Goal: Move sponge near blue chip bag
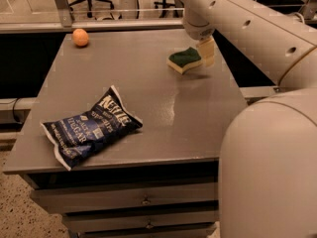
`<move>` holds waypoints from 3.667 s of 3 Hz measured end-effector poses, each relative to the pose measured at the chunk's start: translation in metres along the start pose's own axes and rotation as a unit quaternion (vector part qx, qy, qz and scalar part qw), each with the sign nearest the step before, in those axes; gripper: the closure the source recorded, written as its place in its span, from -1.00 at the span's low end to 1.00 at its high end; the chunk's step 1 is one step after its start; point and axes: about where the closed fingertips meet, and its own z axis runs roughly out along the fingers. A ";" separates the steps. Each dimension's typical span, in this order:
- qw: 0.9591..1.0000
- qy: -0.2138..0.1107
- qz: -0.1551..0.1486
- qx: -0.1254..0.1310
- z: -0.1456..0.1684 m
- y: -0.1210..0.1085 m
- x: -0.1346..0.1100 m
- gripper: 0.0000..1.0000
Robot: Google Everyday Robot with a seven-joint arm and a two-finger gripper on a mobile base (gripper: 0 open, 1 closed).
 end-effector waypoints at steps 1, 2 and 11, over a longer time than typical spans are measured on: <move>0.999 -0.019 -0.037 -0.022 0.004 0.005 -0.006 -1.00; 0.995 -0.066 -0.069 -0.038 0.003 0.009 -0.025 -1.00; 0.963 -0.261 -0.054 -0.036 -0.112 0.080 -0.115 1.00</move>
Offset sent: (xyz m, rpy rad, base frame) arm -0.0176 0.0242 -0.0065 0.0487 0.1732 0.2067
